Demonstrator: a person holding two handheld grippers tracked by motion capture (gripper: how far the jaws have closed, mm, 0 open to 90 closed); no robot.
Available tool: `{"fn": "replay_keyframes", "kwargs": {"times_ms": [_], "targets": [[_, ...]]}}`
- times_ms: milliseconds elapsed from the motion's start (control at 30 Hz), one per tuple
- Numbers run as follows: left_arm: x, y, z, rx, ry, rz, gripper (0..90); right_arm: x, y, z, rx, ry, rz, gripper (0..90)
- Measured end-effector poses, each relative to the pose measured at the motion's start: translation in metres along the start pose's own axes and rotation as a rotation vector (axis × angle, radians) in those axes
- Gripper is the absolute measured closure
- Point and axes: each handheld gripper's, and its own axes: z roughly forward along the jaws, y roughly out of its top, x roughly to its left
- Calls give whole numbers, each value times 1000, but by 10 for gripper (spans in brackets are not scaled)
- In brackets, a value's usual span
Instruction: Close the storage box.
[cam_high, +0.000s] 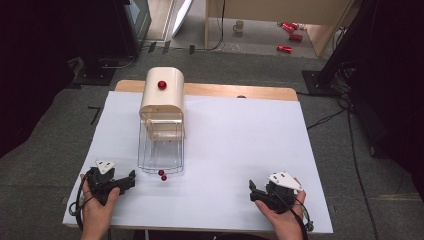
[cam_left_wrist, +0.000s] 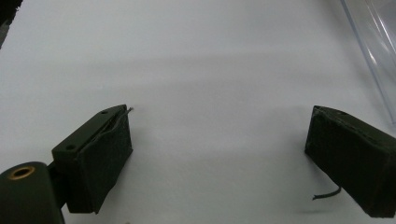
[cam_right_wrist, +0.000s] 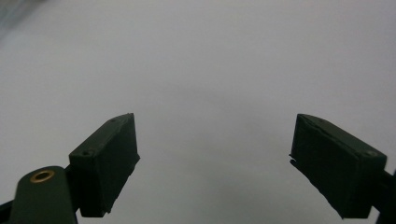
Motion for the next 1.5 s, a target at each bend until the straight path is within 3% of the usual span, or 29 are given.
{"fn": "replay_keyframes", "kwargs": {"times_ms": [267,700,1067,1233,1500], "targets": [[0,0,0,0,0,0,71,28,12,4,-23,49,-40,171],[0,0,0,0,0,0,71,66,29,5,-87,79,-66,252],[0,0,0,0,0,-1,71,101,41,11,-88,148,-80,267],[0,0,0,1,0,0,71,118,42,13,-86,211,-105,400],[0,0,0,1,1,0,71,140,44,17,-100,253,-120,443]]}}
